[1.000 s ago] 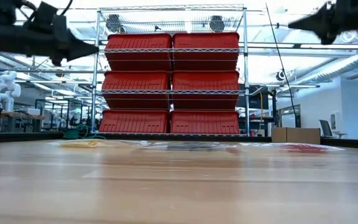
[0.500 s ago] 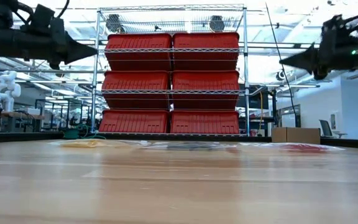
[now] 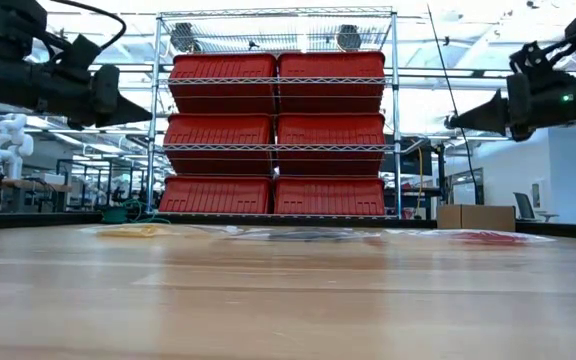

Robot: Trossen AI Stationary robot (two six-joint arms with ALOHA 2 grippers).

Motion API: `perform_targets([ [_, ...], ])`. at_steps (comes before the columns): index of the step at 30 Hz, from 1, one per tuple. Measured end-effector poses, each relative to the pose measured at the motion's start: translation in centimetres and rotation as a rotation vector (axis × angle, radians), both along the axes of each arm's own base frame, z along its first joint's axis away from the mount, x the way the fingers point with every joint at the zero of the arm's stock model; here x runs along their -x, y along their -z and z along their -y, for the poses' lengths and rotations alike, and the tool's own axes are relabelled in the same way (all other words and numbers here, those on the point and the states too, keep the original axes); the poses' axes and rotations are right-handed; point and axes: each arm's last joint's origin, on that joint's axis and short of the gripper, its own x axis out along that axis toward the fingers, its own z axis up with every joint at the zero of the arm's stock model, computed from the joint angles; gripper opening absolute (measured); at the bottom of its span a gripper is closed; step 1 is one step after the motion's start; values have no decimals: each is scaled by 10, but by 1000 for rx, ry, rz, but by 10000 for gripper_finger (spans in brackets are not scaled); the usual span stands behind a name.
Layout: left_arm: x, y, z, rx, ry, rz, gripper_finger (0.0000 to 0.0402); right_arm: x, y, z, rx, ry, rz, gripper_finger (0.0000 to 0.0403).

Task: Sort rubber bands
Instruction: Return to Home Position

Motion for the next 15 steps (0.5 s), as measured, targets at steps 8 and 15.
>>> perform_targets([
  [8, -1, 0, 0, -40, -2, -32, 15, 0, 0, 0, 41, 9, -23, 0],
  [15, 3, 0, 0, -24, -121, -25, 15, 2, 0, 3, 54, 106, -35, 0],
])
